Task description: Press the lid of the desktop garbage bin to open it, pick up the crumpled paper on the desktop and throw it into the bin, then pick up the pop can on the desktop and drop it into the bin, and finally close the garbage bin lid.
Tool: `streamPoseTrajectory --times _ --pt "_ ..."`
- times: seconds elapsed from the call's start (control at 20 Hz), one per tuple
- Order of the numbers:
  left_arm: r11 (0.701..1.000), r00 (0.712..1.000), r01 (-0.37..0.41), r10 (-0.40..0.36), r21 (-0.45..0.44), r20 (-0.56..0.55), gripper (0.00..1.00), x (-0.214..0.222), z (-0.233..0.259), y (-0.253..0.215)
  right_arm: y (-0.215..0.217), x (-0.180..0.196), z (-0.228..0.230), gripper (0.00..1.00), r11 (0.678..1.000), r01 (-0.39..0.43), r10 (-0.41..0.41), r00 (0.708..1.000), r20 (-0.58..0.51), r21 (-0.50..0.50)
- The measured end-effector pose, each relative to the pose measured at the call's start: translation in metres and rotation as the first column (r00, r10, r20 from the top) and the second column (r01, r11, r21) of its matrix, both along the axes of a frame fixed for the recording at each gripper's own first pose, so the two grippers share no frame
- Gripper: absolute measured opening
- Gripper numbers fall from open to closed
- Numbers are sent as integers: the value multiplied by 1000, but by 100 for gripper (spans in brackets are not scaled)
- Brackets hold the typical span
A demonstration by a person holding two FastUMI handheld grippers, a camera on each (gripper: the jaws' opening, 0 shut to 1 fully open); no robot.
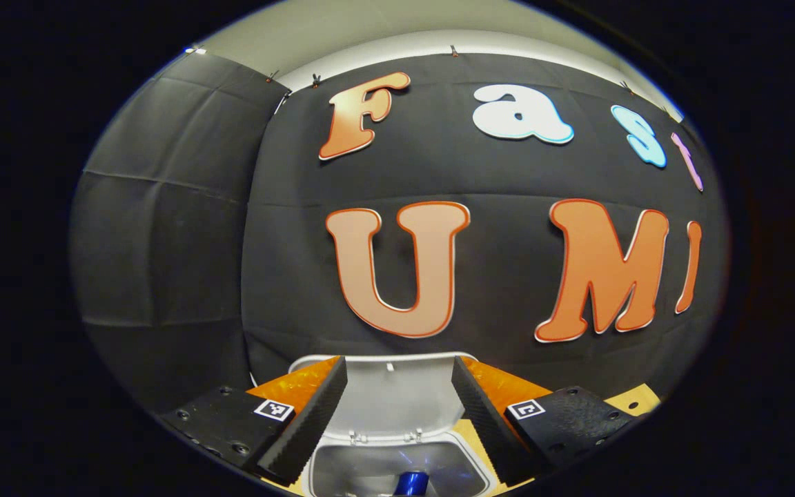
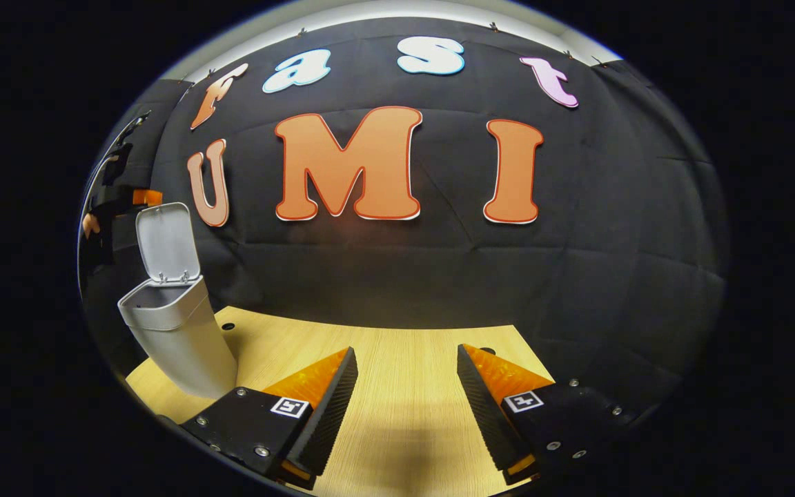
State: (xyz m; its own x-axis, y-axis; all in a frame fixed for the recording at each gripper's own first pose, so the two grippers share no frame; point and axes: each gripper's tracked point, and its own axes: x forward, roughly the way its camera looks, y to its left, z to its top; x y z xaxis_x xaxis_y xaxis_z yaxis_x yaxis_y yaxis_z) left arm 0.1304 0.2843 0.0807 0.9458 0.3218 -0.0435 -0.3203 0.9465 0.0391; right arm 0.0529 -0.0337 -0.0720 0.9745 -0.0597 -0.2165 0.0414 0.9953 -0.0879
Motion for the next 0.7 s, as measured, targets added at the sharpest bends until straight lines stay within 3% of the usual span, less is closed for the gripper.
streamPoseTrajectory --times 0.35,0.45,0.7 --pt "998 996 6 -12 -62 -94 96 53 -10 23 3 -2 2 87 1000 -11 11 1000 6 1" --pt "999 984 -4 -6 -54 -177 97 57 -31 24 3 -3 1 87 1000 -10 10 1000 5 1" --pt "998 973 6 -18 -55 -231 96 43 -33 11 -2 -4 -6 87 1000 9 -8 1000 -9 17"
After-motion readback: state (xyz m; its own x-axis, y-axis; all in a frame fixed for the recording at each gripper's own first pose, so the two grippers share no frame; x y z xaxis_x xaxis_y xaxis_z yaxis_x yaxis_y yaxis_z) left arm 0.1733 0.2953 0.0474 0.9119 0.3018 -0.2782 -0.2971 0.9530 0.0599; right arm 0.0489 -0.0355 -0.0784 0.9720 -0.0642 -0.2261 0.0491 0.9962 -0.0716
